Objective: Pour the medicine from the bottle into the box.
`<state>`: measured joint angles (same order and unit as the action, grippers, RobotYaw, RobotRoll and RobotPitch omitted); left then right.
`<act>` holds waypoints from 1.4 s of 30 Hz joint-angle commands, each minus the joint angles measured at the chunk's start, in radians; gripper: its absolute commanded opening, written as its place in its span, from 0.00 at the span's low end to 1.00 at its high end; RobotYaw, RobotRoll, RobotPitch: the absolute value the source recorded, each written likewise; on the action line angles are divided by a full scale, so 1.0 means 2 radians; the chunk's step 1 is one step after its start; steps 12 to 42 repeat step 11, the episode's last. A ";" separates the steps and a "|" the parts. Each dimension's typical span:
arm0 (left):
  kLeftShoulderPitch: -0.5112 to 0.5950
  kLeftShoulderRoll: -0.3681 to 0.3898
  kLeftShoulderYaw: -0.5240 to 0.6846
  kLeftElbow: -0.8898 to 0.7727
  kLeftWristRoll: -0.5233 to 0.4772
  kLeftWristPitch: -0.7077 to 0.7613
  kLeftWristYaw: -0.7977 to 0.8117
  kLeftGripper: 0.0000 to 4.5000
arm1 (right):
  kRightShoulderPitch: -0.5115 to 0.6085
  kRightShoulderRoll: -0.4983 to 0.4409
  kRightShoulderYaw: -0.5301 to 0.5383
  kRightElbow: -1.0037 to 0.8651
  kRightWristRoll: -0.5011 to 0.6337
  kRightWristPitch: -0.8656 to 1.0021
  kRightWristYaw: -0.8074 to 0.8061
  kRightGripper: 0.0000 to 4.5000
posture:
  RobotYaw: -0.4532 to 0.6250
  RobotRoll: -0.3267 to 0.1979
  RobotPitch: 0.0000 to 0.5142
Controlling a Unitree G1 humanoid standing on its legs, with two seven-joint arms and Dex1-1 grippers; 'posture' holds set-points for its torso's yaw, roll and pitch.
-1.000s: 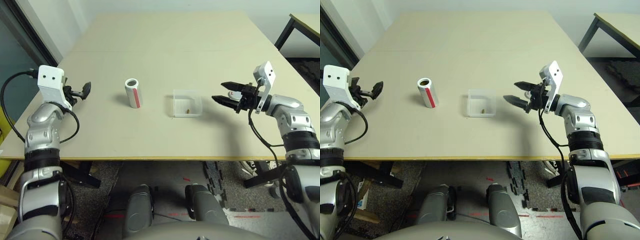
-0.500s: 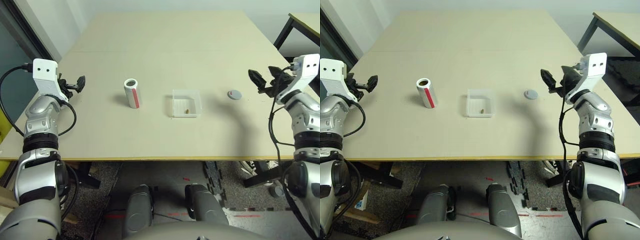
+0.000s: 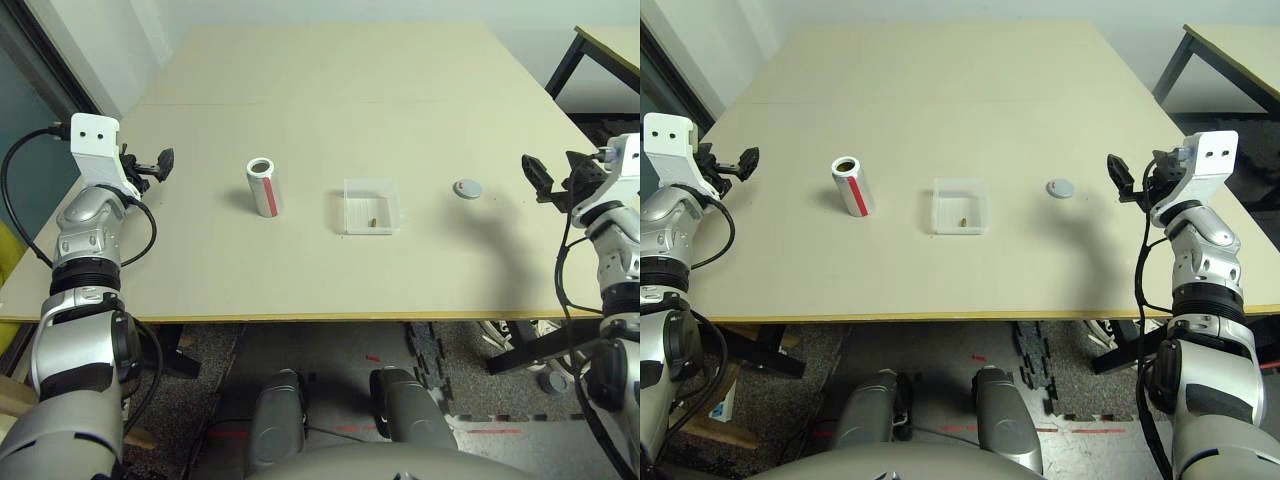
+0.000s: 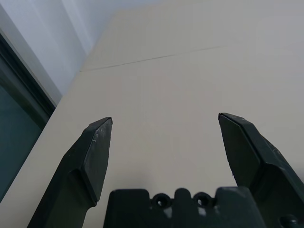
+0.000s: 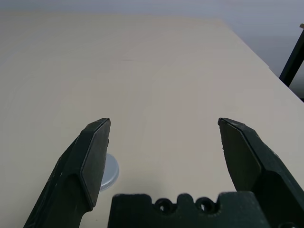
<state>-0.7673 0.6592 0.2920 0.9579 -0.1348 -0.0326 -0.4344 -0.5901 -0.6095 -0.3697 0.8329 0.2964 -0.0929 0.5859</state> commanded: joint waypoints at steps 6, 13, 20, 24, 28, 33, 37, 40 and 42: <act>0.002 0.006 0.000 0.005 -0.001 -0.002 0.003 1.00 | 0.000 -0.003 -0.003 0.014 -0.001 -0.015 -0.003 1.00 | 0.29 0.62 0.15; 0.003 0.007 0.001 0.004 -0.001 -0.002 0.004 1.00 | 0.000 -0.002 -0.004 0.014 0.001 -0.016 -0.004 1.00 | 0.29 0.62 0.14; 0.003 0.007 0.001 0.004 -0.001 -0.002 0.004 1.00 | 0.000 -0.002 -0.004 0.014 0.001 -0.016 -0.004 1.00 | 0.29 0.62 0.14; 0.003 0.007 0.001 0.004 -0.001 -0.002 0.004 1.00 | 0.000 -0.002 -0.004 0.014 0.001 -0.016 -0.004 1.00 | 0.29 0.62 0.14; 0.003 0.007 0.001 0.004 -0.001 -0.002 0.004 1.00 | 0.000 -0.002 -0.004 0.014 0.001 -0.016 -0.004 1.00 | 0.29 0.62 0.14; 0.003 0.007 0.001 0.004 -0.001 -0.002 0.004 1.00 | 0.000 -0.002 -0.004 0.014 0.001 -0.016 -0.004 1.00 | 0.29 0.62 0.14; 0.003 0.007 0.001 0.004 -0.001 -0.002 0.004 1.00 | 0.000 -0.002 -0.004 0.014 0.001 -0.016 -0.004 1.00 | 0.29 0.62 0.14; 0.003 0.007 0.001 0.004 -0.001 -0.002 0.004 1.00 | 0.000 -0.002 -0.004 0.014 0.001 -0.016 -0.004 1.00 | 0.29 0.62 0.14; 0.003 0.007 0.001 0.004 -0.001 -0.002 0.004 1.00 | 0.000 -0.002 -0.004 0.014 0.001 -0.016 -0.004 1.00 | 0.29 0.62 0.14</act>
